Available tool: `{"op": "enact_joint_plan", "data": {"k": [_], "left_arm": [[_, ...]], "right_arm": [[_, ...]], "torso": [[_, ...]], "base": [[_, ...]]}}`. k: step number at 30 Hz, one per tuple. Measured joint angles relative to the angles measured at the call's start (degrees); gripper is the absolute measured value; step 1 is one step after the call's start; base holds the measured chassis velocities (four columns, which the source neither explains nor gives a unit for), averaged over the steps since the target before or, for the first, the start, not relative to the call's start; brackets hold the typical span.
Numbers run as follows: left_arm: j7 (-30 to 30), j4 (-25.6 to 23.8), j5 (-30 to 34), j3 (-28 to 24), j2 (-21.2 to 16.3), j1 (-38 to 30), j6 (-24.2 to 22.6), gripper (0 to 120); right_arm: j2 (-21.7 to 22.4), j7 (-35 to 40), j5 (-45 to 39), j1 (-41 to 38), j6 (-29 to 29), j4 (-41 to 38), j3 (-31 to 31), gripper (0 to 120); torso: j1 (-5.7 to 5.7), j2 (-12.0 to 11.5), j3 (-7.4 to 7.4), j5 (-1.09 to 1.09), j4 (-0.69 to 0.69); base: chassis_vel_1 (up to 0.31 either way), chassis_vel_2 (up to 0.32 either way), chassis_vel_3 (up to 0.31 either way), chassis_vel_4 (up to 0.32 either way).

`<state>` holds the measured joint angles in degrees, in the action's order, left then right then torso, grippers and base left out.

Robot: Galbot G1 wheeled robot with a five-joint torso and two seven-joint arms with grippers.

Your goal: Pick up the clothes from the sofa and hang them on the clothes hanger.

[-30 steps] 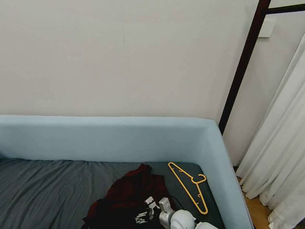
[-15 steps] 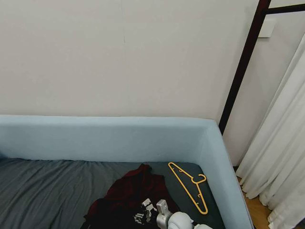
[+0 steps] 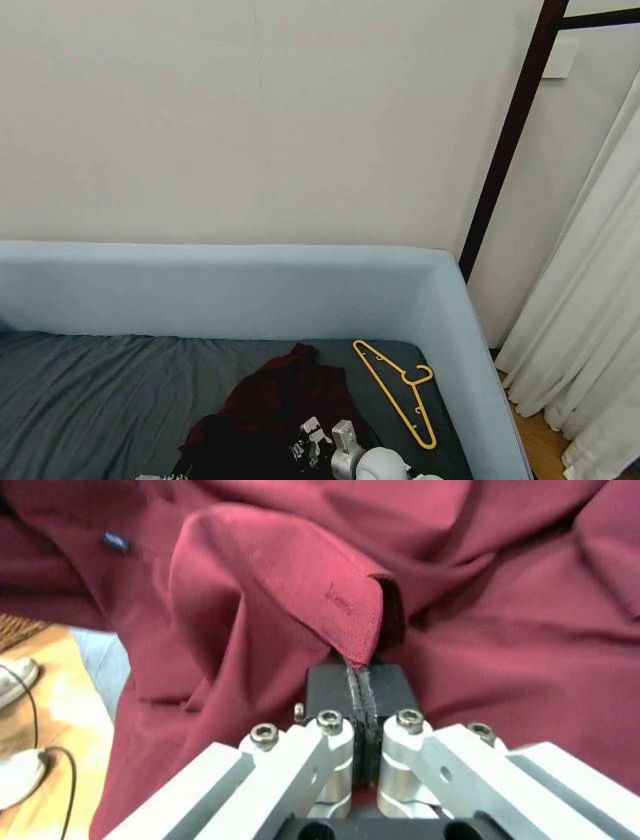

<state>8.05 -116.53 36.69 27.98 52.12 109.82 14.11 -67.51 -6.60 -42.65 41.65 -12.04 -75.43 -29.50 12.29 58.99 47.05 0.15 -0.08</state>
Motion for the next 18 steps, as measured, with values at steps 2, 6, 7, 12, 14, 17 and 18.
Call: {"op": "enact_joint_plan", "data": {"k": [2,6,7,12,14,17,18], "left_arm": [[0.06,-0.41,0.41,0.01,-0.58,-0.79,-0.36,0],[0.25,-1.45,1.38,0.34,-1.62,-2.26,-1.15,0],[0.25,-1.45,1.38,0.34,-1.62,-2.26,-1.15,0],[1.11,-4.27,4.96,1.47,-5.50,-5.80,-3.55,0],[1.22,-4.72,5.52,1.65,-6.25,-6.16,-3.82,0],[1.74,-7.69,9.93,2.89,-12.01,-9.40,-6.14,0],[1.74,-7.69,9.93,2.89,-12.01,-9.40,-6.14,0]], "right_arm": [[1.30,1.55,-0.87,0.21,-0.28,-2.77,1.72,0],[3.37,3.96,-4.78,0.22,-1.39,-7.08,5.35,0],[3.37,3.96,-4.78,0.22,-1.39,-7.08,5.35,0],[8.32,6.19,-9.96,-0.01,-2.58,-15.95,11.09,0],[8.81,6.36,-10.41,-0.03,-2.74,-16.81,11.61,0],[11.46,7.91,-12.93,-0.12,-4.17,-23.06,15.80,0],[11.46,7.91,-12.93,-0.12,-4.17,-23.06,15.80,0]], "torso": [[0.00,0.00,0.00,0.00,0.00],[0.00,0.00,0.00,0.00,0.00],[0.00,0.00,0.00,0.00,0.00],[0.00,0.00,0.00,0.00,-0.01],[0.00,0.00,0.00,-0.01,-0.01],[0.00,0.00,0.00,0.00,0.00],[0.00,0.00,0.00,0.00,0.00]], "base": [[0.000,0.000,0.000,0.000],[0.000,0.000,0.000,0.000],[0.000,0.000,0.000,0.000],[0.000,0.000,0.000,0.000],[0.000,0.000,0.000,0.000],[0.000,0.000,0.000,0.000],[0.000,0.000,0.000,0.000]]}}
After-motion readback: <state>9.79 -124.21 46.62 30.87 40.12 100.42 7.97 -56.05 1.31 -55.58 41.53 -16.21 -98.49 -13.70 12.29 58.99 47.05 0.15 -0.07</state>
